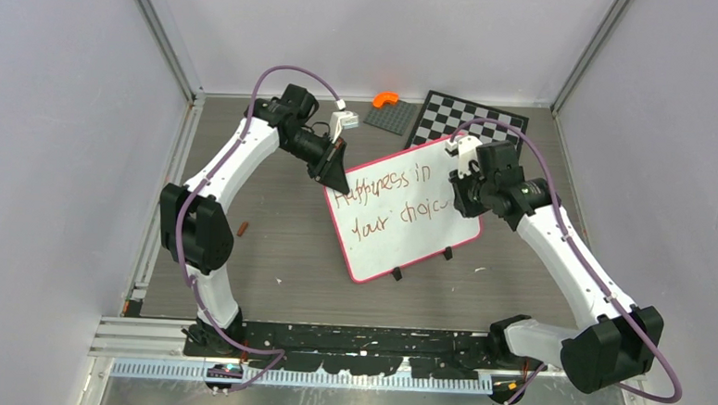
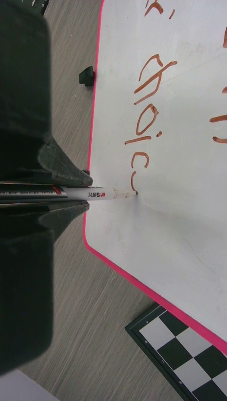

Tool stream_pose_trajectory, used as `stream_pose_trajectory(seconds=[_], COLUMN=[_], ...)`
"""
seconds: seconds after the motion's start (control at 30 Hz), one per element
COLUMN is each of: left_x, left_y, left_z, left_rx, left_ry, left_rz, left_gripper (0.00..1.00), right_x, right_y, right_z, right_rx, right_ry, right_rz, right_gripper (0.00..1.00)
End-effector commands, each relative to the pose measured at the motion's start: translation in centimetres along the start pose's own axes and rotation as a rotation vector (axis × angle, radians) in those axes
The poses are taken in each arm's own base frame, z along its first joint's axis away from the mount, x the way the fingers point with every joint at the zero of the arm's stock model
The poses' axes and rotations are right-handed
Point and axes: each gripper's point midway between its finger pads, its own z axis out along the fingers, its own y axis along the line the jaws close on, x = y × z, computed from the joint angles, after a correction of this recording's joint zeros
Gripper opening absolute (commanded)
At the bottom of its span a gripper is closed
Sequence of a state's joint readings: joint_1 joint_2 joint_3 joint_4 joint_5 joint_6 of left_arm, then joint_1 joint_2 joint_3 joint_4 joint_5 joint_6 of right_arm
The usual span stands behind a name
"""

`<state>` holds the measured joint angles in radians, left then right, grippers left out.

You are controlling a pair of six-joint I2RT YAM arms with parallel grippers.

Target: Write a sentence on the whiteboard

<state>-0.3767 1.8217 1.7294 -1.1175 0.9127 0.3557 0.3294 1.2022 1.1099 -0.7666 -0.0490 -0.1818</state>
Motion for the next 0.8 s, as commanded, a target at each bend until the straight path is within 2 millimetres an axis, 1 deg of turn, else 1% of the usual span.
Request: stream_pose_trajectory(seconds=[0.0,0.13,0.3,0.57,0.77], left_x=[3.4,3.4,3.4,3.4,3.4], left_y=[2.4,2.5,2.5,2.6,2.5], left_z=[1.5,1.5,1.5,1.5,1.5], left_rx=[-0.092,-0.092,-0.093,-0.095,-0.095], left_ry=[0.149,0.15,0.15,0.152,0.151], left_rz=[0.064,0.064,0.064,0.063,0.063], left_gripper=[0.0,0.0,0.0,0.0,0.0], right_x=[-3.3,-3.5,-2.9,-0.2,0.2], right_y=[-0.4,0.5,1.3,1.0,0.4], right_z=[-0.7,-0.6,-0.6,0.4,0.5], right_rx=[0.007,-0.046,-0.087,-0.072,-0.041], right_ry=[-0.107,-0.109,-0.092,-0.01,0.004], right_rz=[-0.004,0.0,-0.005,-0.03,-0.045], right_gripper=[0.0,0.0,0.0,0.0,0.0])
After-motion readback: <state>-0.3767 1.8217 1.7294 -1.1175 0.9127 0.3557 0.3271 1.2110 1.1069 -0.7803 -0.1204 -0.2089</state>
